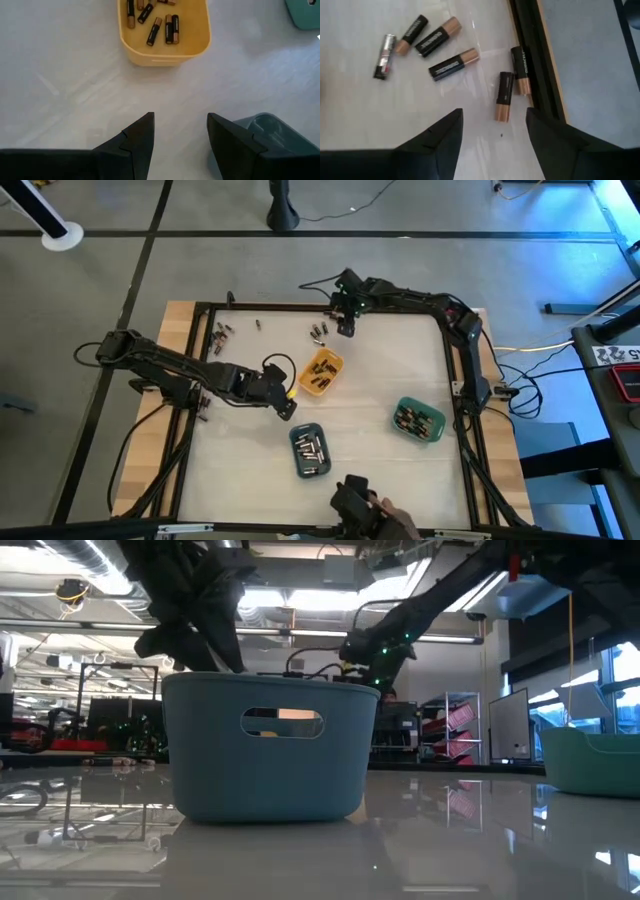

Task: Sort batteries
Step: Put the black battery into the green bin

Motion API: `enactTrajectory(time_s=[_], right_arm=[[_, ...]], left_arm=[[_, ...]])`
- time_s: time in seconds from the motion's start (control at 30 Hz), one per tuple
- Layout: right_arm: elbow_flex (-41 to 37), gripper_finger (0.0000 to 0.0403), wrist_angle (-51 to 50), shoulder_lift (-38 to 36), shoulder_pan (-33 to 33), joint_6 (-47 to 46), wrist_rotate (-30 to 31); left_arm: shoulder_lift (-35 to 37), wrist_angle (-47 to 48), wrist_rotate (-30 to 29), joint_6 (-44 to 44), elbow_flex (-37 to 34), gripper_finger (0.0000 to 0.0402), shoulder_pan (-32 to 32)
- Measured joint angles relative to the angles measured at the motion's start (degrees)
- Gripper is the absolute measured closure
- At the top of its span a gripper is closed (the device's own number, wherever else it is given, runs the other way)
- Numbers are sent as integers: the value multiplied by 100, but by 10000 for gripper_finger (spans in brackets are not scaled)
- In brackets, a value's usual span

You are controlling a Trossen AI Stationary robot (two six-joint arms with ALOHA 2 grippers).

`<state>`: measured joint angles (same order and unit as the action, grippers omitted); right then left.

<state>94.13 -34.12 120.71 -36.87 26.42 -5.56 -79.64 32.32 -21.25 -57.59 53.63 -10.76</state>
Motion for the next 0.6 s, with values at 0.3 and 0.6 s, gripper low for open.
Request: enactTrajectory(time_s=[0.3, 0.6], right_arm=[[0, 214, 256, 283, -177, -58, -393], [0, 219, 338, 517, -266, -88, -523]], left_arm=[[0, 4, -49, 118, 0, 229, 2], [0, 4, -75, 209, 0, 229, 126]])
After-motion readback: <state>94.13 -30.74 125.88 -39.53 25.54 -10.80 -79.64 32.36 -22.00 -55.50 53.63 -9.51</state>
